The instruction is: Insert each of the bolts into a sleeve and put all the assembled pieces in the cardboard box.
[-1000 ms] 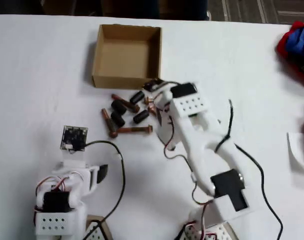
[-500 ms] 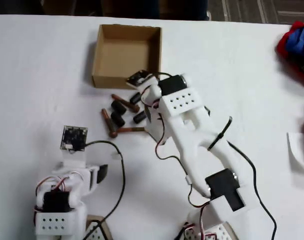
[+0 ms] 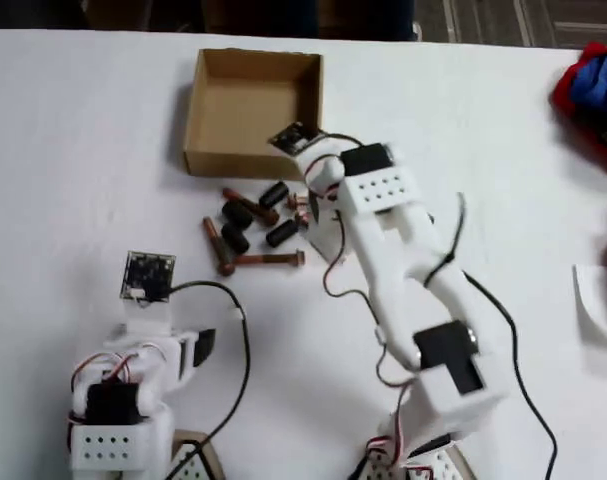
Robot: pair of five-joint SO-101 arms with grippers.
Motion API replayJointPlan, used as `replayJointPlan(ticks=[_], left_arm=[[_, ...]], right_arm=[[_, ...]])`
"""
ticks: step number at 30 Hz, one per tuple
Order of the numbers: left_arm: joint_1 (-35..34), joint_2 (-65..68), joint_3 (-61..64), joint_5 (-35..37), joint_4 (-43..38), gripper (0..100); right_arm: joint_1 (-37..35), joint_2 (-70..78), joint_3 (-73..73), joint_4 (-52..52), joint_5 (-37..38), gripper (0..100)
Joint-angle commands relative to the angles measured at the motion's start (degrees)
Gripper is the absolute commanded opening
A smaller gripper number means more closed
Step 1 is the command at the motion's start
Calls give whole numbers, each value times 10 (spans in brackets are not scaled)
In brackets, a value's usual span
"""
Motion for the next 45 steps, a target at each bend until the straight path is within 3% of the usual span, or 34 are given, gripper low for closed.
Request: replayJointPlan(ticks=[1, 5, 14, 21, 27, 33, 40, 45], left_arm=[[7, 2, 8, 5, -4, 306], [7, 2, 8, 5, -4, 306], [7, 2, 8, 5, -4, 306], [7, 2, 8, 5, -4, 306], [7, 2, 8, 5, -4, 306], [7, 2, 8, 5, -4, 306], [7, 2, 8, 5, -4, 306], [7, 2, 8, 5, -4, 306]], right_arm=[[7, 51, -34, -51, 2, 127], [11, 115, -95, -89, 2, 127], [13, 225, -273, -73, 4, 127], [53, 304, -363, -55, 7, 126], [102, 370, -410, -13, 109, 126], [127, 385, -431, 26, 163, 126], [111, 388, -441, 51, 232, 126], [103, 380, -460, 56, 232, 128]])
